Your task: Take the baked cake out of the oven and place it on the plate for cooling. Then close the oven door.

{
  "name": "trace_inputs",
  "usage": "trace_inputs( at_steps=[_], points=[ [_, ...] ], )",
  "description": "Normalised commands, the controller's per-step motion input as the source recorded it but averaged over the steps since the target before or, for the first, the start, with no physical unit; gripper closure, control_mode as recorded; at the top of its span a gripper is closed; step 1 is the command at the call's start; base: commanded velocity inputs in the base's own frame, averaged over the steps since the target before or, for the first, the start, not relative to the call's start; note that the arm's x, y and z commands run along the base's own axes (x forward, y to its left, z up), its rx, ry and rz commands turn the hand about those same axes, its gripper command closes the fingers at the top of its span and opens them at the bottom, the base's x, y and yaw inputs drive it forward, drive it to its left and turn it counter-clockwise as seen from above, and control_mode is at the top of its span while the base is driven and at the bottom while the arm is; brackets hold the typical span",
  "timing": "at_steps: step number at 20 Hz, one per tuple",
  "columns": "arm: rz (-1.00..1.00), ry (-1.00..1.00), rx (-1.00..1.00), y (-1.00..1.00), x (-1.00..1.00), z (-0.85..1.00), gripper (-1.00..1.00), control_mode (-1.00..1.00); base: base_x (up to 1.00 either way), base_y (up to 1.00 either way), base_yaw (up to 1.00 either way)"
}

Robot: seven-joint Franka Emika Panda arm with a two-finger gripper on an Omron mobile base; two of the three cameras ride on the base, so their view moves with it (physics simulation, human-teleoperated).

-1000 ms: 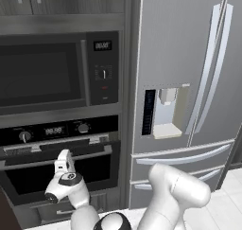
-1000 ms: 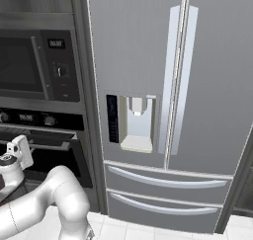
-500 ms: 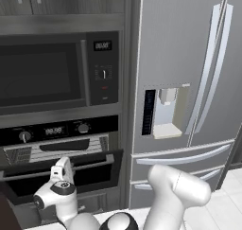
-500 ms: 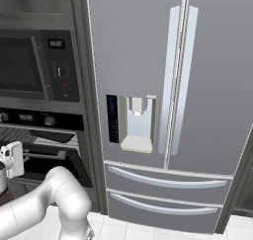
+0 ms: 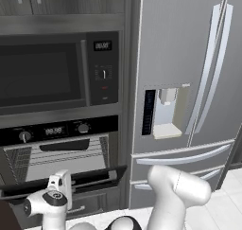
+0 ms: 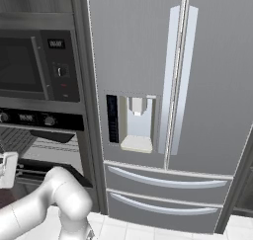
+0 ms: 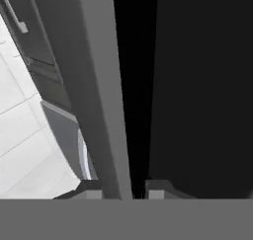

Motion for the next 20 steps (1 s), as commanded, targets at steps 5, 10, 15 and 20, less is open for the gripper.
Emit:
trace_inputs(
  at_steps=[5, 10, 15, 20],
  points=[
    [-0.18, 0.15, 0.01, 0.19, -0.57, -0.34, -1.00, -1.00, 0.00, 0.00, 0.00],
    [-0.12, 0.33, 0.00, 0.13, -0.39, 0.13, -1.00, -1.00, 0.00, 0.00, 0.00],
    [-0.07, 0.54, -0.11, 0.20, -0.27, 0.21, -1.00, -1.00, 0.00, 0.00, 0.00],
    [-0.04, 0.55, -0.17, 0.17, -0.03, 0.40, -1.00, -1.00, 0.00, 0.00, 0.00]
  ],
)
